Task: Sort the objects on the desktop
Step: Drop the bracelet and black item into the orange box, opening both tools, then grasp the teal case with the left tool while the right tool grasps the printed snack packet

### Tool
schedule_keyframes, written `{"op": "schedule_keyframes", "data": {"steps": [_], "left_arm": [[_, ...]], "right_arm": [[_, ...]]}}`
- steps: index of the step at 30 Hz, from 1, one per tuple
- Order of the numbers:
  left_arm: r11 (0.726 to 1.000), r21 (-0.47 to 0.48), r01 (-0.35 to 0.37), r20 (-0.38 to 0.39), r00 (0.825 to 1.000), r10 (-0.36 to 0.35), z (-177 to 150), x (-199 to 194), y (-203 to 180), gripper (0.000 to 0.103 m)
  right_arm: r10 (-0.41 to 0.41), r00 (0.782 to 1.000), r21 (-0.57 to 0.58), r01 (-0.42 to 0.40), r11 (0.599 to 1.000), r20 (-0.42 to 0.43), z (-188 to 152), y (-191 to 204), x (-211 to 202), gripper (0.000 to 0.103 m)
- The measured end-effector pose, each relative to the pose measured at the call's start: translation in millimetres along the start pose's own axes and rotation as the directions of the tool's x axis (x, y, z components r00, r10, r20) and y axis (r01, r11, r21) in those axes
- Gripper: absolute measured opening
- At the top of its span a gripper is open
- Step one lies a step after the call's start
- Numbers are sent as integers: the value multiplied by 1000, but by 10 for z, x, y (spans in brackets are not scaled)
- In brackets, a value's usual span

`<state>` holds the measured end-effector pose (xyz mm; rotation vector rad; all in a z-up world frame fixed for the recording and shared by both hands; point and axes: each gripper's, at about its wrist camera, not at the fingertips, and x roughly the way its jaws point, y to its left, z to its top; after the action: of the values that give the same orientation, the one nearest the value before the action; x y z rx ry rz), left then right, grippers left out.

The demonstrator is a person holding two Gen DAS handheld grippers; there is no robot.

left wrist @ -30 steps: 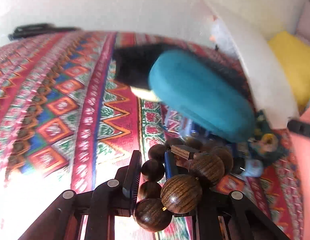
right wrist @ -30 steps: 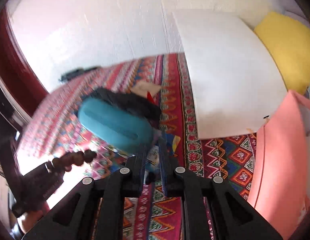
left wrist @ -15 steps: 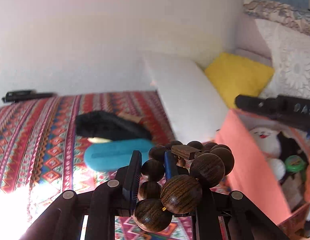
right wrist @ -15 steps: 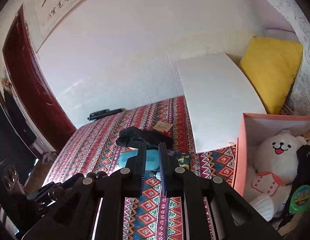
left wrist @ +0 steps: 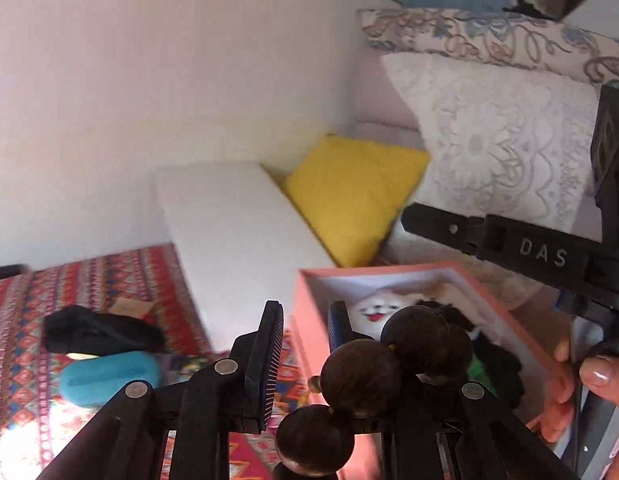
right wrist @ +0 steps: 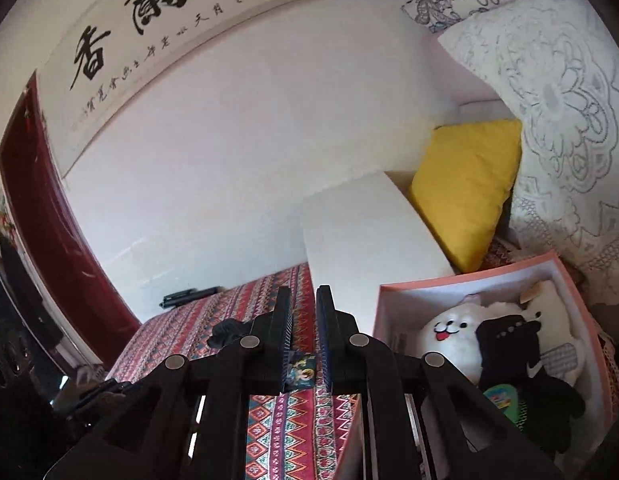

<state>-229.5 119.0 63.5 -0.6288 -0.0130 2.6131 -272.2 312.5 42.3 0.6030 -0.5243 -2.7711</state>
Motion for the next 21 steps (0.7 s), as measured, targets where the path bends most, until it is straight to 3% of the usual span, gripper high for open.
{"op": "schedule_keyframes", "data": {"steps": [9, 10, 11, 12, 13, 14, 15, 17, 21], "left_arm": [[992, 7, 124, -84, 989, -123, 124, 685, -633, 19], [993, -12, 121, -121, 985, -121, 132, 834, -675, 32], [993, -30, 117, -198, 973, -121, 101, 1017, -698, 66], [992, -48, 114, -288, 950, -123, 51, 1208, -713, 81], [991, -63, 115, -353, 927, -130, -19, 1328, -703, 90], [990, -77, 117, -404, 904, -138, -99, 1413, -681, 90], [991, -83, 105, -423, 897, -131, -166, 1431, -644, 90], [995, -88, 56, -398, 913, -87, -269, 1310, -496, 90], [988, -153, -26, -312, 950, -24, -443, 943, 4, 97]], "right_arm": [[-94, 994, 113, 88, 990, 46, 100, -691, -228, 14], [-111, 993, 115, 105, 988, 47, 106, -740, -240, 17], [-139, 990, 113, 133, 985, 41, 108, -784, -238, 23], [-195, 981, 97, 193, 976, 15, 98, -816, -194, 56], [-249, 969, 81, 249, 965, -8, 86, -844, -154, 95], [-295, 955, 68, 295, 953, -22, 71, -864, -119, 102], [-340, 940, 55, 342, 938, -36, 56, -883, -84, 102], [-380, 924, 34, 382, 924, -47, 47, -886, -42, 102], [-291, 956, 17, 292, 956, -35, 14, -652, 80, 102]]}}
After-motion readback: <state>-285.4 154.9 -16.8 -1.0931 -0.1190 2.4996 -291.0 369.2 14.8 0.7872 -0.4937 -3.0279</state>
